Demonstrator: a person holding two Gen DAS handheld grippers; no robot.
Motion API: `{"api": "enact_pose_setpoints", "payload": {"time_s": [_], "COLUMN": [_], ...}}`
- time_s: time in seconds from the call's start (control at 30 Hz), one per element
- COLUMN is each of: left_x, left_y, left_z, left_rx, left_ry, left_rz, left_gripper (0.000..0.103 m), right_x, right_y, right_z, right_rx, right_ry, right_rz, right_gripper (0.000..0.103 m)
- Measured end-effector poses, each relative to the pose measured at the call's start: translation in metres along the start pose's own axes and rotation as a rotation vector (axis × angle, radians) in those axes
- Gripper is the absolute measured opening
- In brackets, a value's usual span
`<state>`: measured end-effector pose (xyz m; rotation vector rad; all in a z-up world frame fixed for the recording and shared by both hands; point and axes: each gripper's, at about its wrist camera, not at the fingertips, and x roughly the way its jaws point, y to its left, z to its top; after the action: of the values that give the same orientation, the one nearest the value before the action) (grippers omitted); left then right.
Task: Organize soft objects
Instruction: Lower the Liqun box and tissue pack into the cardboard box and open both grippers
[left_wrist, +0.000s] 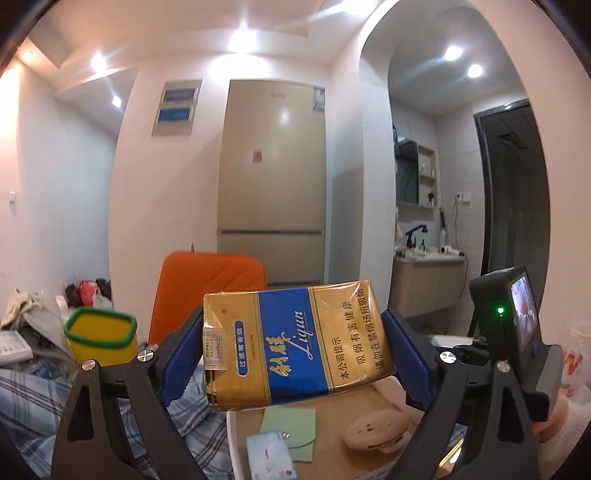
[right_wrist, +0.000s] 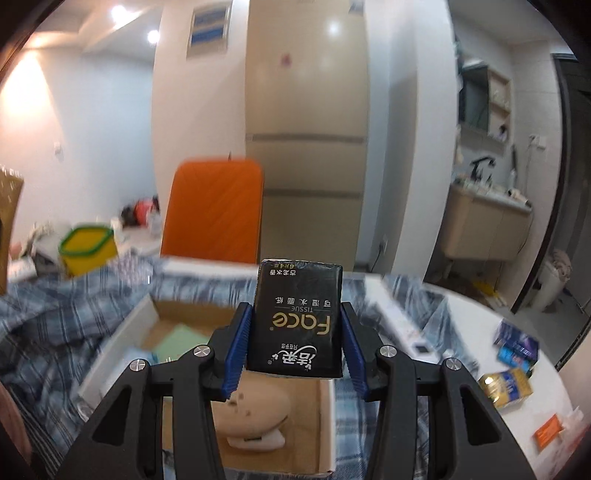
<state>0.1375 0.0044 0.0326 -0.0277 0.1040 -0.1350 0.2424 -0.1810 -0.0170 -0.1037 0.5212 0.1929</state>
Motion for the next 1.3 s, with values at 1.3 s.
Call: {"api": "enact_pose_setpoints", "payload": {"time_s": [1.3], "left_x": [0.061], "left_y": [-0.006], "left_z": [-0.039], "left_rx": [0.005], "left_ry": [0.361], "left_rz": [-0.024], "left_gripper": [0.102], "right_x": [0.004], "right_y": [-0.024], "right_z": [-0.013], "right_rx": [0.034], "right_ry": [0.063], "right_rz": [-0.018], "right_gripper": [0.084]}}
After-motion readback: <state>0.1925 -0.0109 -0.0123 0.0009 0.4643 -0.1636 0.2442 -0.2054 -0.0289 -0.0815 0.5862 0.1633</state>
